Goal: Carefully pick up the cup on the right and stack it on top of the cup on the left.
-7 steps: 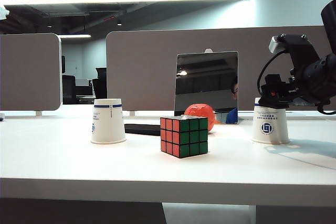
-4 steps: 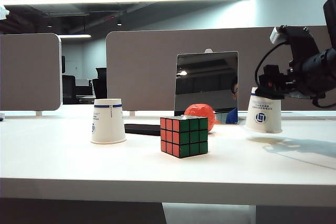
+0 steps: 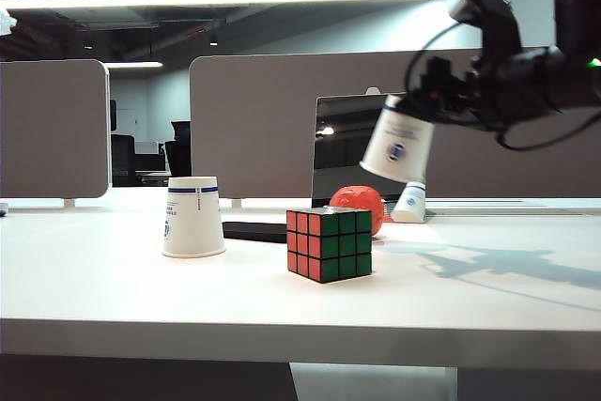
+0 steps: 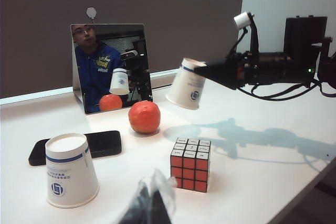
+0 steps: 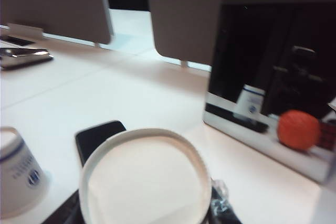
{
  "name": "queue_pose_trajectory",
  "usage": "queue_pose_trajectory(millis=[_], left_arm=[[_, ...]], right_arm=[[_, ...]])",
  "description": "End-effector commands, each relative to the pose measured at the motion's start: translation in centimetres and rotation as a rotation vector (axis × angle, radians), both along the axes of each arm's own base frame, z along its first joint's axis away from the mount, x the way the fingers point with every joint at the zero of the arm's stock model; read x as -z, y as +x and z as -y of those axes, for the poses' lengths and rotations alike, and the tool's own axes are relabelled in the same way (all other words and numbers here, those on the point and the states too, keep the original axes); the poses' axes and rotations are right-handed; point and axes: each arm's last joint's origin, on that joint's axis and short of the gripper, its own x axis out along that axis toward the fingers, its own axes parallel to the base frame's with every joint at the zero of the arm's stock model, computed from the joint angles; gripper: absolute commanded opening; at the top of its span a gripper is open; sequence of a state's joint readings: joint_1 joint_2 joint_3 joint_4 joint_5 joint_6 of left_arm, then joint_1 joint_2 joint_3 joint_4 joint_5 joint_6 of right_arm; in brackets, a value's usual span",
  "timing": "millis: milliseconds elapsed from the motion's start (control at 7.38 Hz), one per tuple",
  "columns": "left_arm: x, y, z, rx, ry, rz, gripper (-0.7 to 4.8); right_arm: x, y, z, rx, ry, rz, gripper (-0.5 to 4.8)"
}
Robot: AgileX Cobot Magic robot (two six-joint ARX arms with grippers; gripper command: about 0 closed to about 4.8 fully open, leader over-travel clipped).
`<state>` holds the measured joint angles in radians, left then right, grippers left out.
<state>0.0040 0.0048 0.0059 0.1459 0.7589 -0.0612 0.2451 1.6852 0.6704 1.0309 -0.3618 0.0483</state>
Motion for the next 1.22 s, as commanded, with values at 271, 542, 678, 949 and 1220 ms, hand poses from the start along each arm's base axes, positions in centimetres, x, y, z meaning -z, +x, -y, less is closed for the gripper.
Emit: queue_pose_trajectory(millis=[271,542,678,949,1220], left_arm=[[-0.2,0.0,0.0,0.005,-0.001,0.013,-0.05],[-0.2,0.0,0.0,0.005,-0.001,0.013,-0.05],[-0.2,0.0,0.0,0.005,-0.001,0.013,-0.05],[-0.2,0.0,0.0,0.005,-0.001,0.013,-0.05],[-0.2,0.0,0.0,0.005,-0.001,0.013,-0.05]], right_arm=[[-4.8,0.9,-6.2,-0.19,0.029,0.078,2.74],[-5.9,0.7,-9.9,-0.29,0.031,0.078,2.73],[-5.1,0.9,-11.5,-0.33,0.025,0.06,2.74],[-4.6,1.2,-14.3,-0.387,0.026,0.057,2.74],[-4.2,2.2,-17.8,-0.421,0.013,0.029,2.74]])
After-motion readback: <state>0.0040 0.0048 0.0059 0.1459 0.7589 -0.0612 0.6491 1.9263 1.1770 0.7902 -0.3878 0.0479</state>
